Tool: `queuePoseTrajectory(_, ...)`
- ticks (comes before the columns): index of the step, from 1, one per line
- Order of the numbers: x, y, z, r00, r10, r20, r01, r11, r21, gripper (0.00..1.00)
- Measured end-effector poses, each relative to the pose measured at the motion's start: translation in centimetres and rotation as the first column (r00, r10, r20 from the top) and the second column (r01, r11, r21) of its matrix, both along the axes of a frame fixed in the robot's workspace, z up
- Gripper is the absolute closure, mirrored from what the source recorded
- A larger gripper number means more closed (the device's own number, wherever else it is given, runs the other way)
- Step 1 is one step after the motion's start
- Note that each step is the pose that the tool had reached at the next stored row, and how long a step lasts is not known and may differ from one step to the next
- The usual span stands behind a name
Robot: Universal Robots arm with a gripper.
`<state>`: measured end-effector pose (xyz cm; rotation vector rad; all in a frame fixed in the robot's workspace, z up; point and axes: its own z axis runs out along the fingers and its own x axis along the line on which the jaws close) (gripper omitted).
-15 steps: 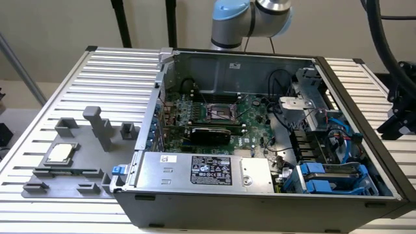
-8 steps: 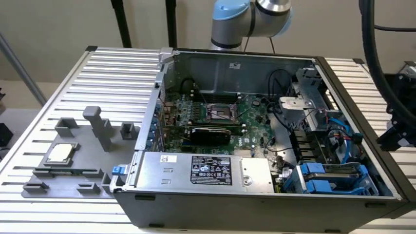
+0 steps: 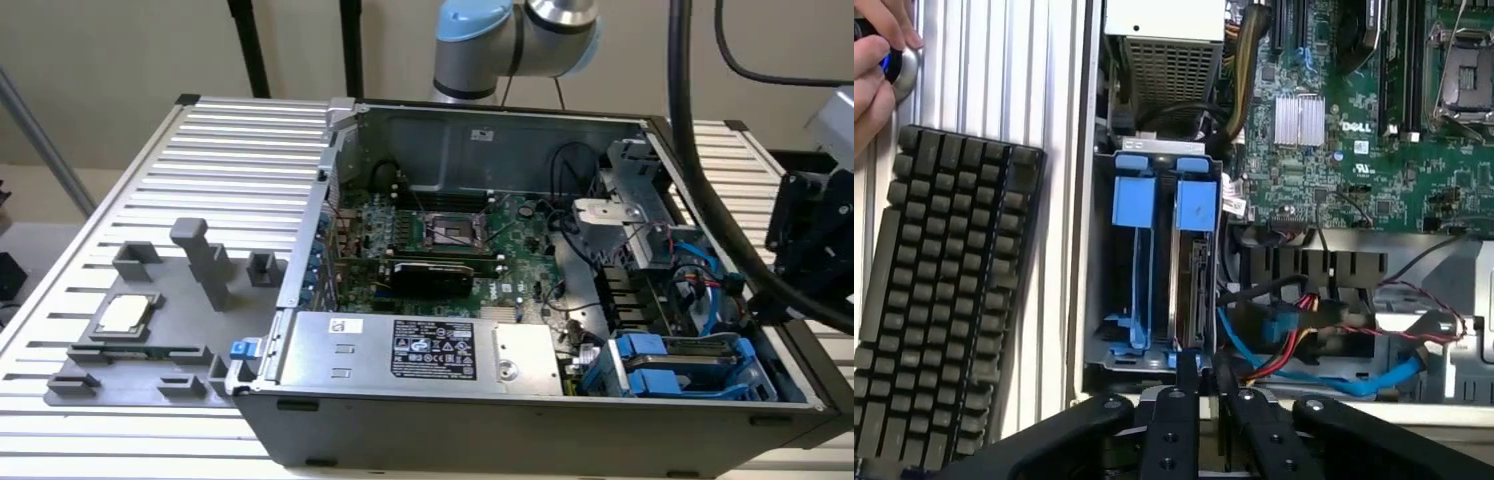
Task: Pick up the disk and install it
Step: 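Insert the first disk wire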
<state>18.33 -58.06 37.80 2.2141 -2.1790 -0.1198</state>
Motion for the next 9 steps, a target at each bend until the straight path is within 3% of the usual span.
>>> queuePoseTrajectory(5,-1.2,0.09,-0.91,1.0000,0.000,0.0000,0.000,1.0000,0.0000,1.00)
queuePoseTrajectory(9,-1.7,0.61,-1.63,1.0000,0.000,0.0000,0.000,1.0000,0.0001,1.00)
